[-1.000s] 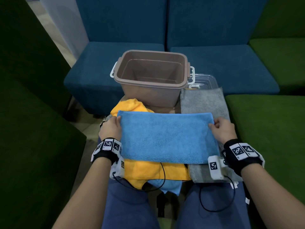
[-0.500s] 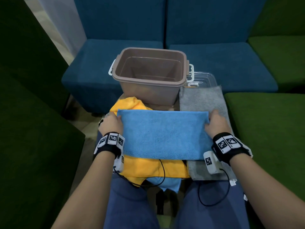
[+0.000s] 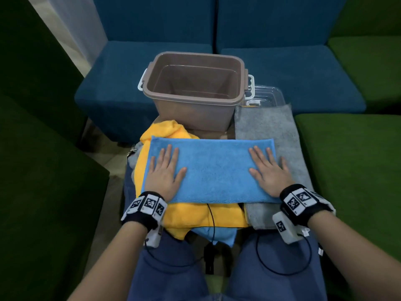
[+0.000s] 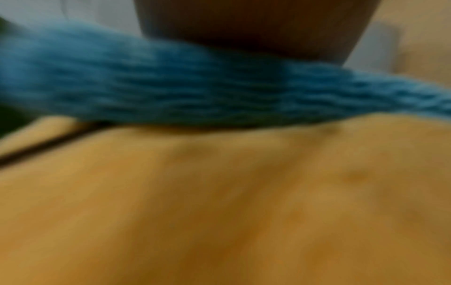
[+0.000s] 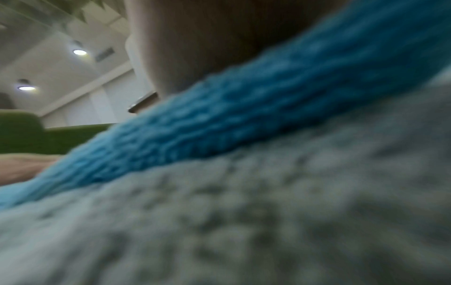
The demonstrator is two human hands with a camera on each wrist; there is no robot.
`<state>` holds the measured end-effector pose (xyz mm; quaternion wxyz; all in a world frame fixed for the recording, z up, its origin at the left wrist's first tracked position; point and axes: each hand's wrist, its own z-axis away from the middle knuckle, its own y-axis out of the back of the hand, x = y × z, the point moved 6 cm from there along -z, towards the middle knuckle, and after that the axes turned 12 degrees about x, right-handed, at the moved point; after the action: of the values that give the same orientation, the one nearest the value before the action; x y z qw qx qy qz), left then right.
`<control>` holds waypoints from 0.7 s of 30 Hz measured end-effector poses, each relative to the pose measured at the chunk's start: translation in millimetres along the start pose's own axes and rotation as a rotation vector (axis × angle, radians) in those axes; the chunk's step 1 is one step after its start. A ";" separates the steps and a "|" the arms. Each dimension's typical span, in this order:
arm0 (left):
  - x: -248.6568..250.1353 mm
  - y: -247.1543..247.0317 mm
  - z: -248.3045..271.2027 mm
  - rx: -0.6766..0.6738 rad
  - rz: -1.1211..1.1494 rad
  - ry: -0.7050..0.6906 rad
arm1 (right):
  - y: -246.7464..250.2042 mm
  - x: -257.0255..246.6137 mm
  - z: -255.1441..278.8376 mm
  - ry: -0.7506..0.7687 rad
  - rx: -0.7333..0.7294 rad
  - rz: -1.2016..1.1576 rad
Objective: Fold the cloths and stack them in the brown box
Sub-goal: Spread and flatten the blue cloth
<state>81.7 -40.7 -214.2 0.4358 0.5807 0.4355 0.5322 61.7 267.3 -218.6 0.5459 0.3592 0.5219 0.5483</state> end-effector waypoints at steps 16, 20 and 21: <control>-19.8 35.6 7.7 0.180 0.043 0.386 | 4.0 -26.0 -1.9 -0.037 -0.040 -0.061; -28.7 42.6 20.0 0.047 0.282 0.667 | 6.0 -27.9 -3.0 -0.035 -0.050 -0.047; -30.0 42.5 20.7 -0.018 0.331 0.706 | 7.2 -30.9 -4.1 -0.044 -0.059 -0.046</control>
<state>102.5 -80.9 -181.2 0.1724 0.4206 0.4544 0.7661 60.7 237.5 -207.1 0.5799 0.3426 0.5014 0.5430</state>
